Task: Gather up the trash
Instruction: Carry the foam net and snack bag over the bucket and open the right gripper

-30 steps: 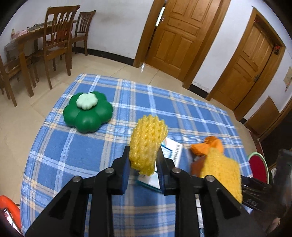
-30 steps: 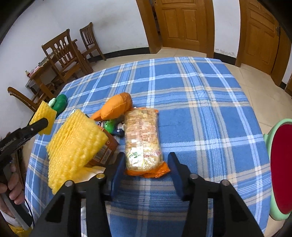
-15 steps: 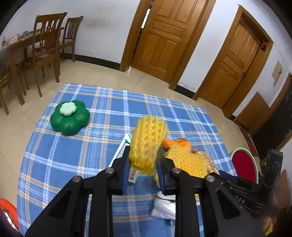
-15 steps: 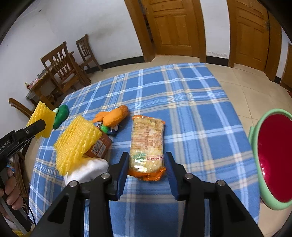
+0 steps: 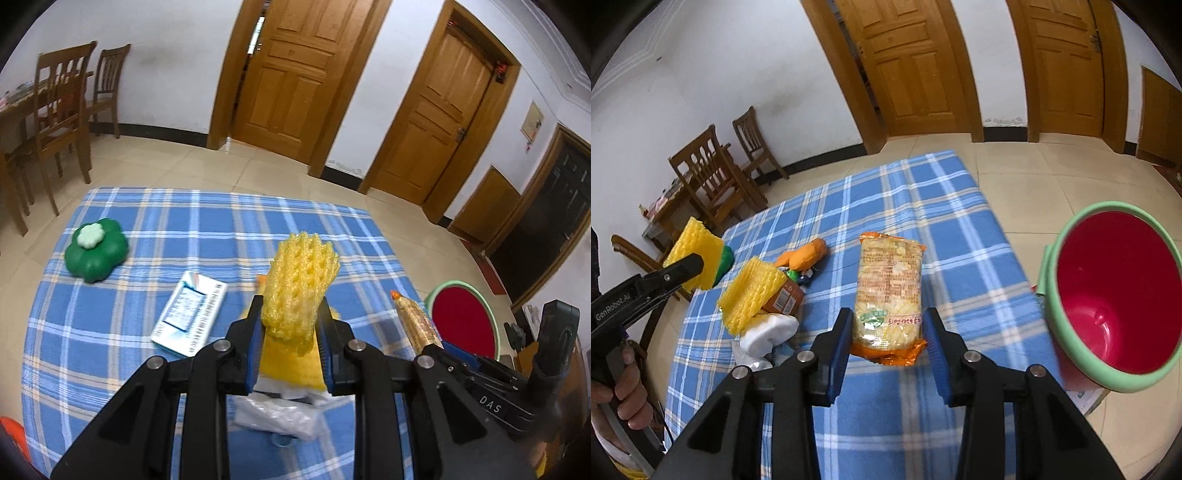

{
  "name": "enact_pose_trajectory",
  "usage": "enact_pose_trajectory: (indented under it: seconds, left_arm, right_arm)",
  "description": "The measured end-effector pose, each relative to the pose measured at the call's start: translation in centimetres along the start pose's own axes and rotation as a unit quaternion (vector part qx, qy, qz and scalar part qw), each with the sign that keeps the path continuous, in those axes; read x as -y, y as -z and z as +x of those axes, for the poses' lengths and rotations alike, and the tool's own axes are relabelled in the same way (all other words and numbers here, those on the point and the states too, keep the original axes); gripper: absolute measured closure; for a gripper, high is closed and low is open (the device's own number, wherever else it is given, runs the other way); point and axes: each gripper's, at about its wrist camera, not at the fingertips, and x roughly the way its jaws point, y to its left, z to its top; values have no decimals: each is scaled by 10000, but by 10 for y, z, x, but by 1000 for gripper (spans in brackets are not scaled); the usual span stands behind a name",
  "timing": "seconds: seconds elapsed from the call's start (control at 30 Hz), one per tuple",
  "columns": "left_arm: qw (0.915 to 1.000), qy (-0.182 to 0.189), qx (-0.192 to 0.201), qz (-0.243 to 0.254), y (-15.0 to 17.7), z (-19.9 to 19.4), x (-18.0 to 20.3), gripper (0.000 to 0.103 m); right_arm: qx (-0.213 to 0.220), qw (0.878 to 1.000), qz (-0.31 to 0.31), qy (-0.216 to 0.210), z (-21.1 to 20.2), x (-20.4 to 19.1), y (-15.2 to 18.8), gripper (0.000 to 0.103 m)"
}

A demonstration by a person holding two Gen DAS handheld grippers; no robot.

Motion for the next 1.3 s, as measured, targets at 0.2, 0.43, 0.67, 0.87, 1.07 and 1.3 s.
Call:
enact_pose_trajectory:
  seconds: [0.2,0.43,0.67,0.87,1.07,1.3]
  left_arm:
    - [9996,152,-68,247,0,3,32,77]
    - [9972,383,-266,580,0,19,78,77]
    - [9927,589,-424,960,0,36,123,77]
    - [9877,716,-569,1264,1,53,162,77]
    - [9809,859,-777,1566,8,77,197,77]
    - [9726,989,-1037,1829,17,105,228,77]
  right_arm:
    - [266,9994,200,120,-28,19,3,61]
    - [525,9962,568,392,-57,53,6,61]
    - [704,9902,1017,650,-74,95,11,61]
    - [789,9834,1401,836,-84,133,17,61]
    - [778,9758,1773,1021,-83,165,23,61]
    - [706,9681,2067,1224,-77,197,34,61]
